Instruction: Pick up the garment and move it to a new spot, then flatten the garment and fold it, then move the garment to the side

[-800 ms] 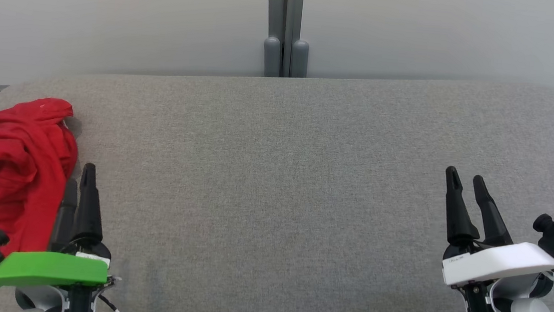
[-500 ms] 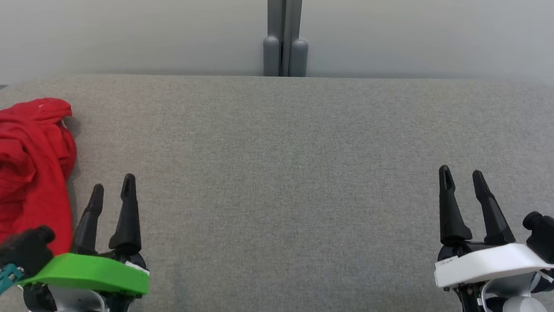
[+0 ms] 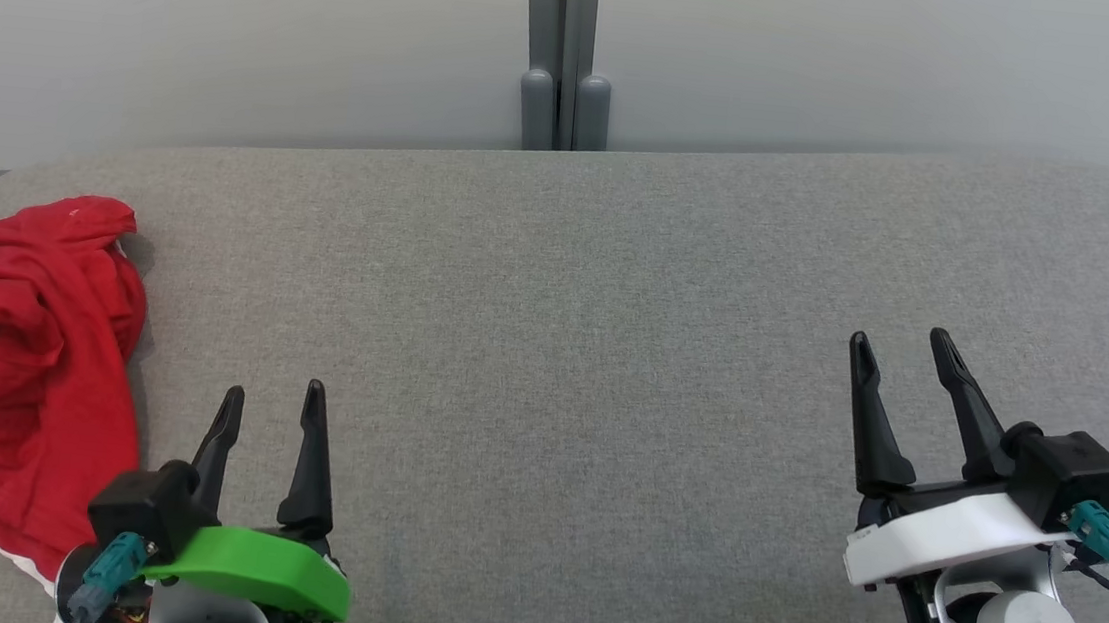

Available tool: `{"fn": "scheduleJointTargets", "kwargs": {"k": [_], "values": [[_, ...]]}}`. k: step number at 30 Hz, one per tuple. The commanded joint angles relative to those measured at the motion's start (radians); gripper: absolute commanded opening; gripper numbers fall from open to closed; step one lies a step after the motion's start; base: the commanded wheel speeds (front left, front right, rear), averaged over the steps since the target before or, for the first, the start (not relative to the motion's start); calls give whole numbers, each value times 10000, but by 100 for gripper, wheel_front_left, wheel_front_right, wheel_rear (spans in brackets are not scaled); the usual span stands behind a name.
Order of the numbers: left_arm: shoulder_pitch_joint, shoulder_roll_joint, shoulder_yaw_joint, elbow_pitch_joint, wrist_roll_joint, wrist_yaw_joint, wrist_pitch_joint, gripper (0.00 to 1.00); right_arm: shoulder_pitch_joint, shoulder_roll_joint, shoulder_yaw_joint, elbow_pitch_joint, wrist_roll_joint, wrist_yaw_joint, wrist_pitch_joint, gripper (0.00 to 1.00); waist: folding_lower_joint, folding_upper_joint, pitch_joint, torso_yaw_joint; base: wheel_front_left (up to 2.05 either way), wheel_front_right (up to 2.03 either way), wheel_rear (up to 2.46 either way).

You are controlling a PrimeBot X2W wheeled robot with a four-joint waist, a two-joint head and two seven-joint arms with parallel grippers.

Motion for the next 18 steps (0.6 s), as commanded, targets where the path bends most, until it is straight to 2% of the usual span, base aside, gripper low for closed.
{"fn": "scheduleJointTargets", "kwargs": {"k": [1, 9, 18], "values": [[-237, 197, -188, -29, 368, 229, -116, 100, -131, -26, 44, -131, -442, 1, -118, 100, 0, 0, -3, -3, 0, 0, 0], [-359, 578, -980, -19, 1018, 1002, -321, 100, -76, 12, 113, -221, -1411, 2, -322, 100, 0, 0, -23, -17, 0, 0, 0], [-419, 774, -1563, -301, 1502, 1394, -528, 100, 24, 114, 67, -265, -2131, 1, -524, 100, 0, 0, -12, -17, 0, 0, 0]]}}
